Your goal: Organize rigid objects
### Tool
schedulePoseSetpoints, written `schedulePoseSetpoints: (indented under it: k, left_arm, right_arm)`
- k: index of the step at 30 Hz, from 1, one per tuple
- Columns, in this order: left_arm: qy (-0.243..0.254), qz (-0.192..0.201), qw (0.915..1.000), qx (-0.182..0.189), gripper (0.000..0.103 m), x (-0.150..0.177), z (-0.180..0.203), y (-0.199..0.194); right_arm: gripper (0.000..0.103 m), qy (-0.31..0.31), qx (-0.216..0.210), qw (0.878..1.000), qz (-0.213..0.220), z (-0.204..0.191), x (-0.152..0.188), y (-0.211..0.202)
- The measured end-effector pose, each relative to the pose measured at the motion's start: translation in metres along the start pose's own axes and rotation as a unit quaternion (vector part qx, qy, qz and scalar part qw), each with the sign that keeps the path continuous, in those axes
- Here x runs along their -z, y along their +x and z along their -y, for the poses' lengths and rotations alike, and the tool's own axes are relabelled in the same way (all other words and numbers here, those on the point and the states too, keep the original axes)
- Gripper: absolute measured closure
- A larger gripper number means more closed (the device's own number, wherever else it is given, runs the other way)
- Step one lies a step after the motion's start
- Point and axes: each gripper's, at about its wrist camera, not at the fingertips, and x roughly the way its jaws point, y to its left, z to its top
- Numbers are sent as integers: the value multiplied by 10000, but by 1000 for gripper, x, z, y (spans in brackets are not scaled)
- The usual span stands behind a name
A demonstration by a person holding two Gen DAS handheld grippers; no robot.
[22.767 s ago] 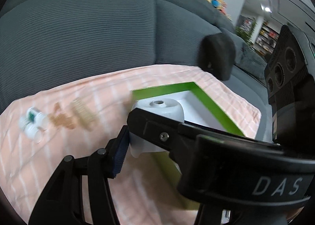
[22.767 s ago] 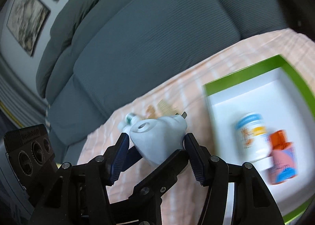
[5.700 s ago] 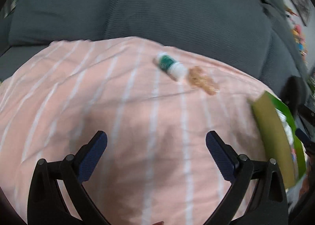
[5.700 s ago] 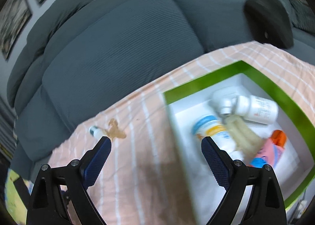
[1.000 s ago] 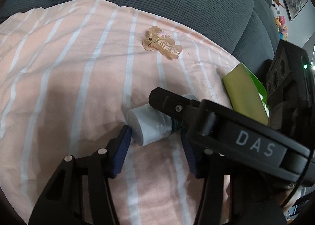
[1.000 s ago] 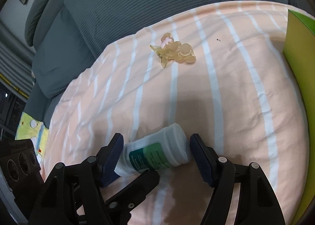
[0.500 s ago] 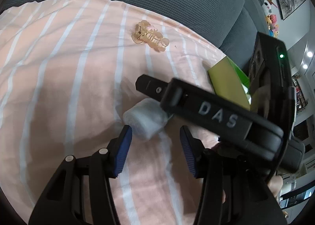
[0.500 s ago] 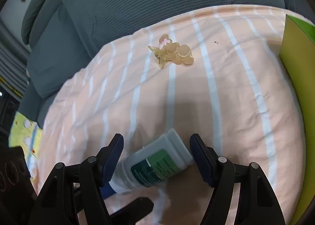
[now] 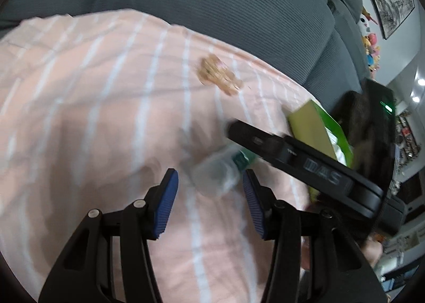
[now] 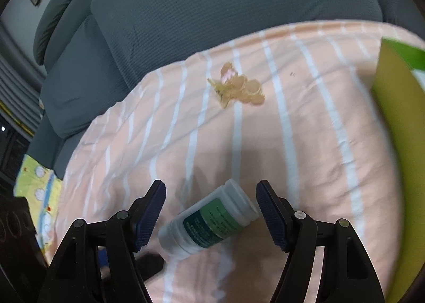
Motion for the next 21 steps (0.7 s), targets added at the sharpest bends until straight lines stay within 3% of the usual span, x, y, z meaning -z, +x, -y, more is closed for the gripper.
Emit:
schedulePoseSetpoints:
  k: [8,21]
  left_arm:
    - [160,221,9937,-1084,54,-3,-12,1]
    - [130,265,9911,-1299,54,-3,-20,-3]
  right_arm:
    - [31,283,32,9993,-229,9,3,-9]
    - [31,558,-13,9958,-731,6,12,12]
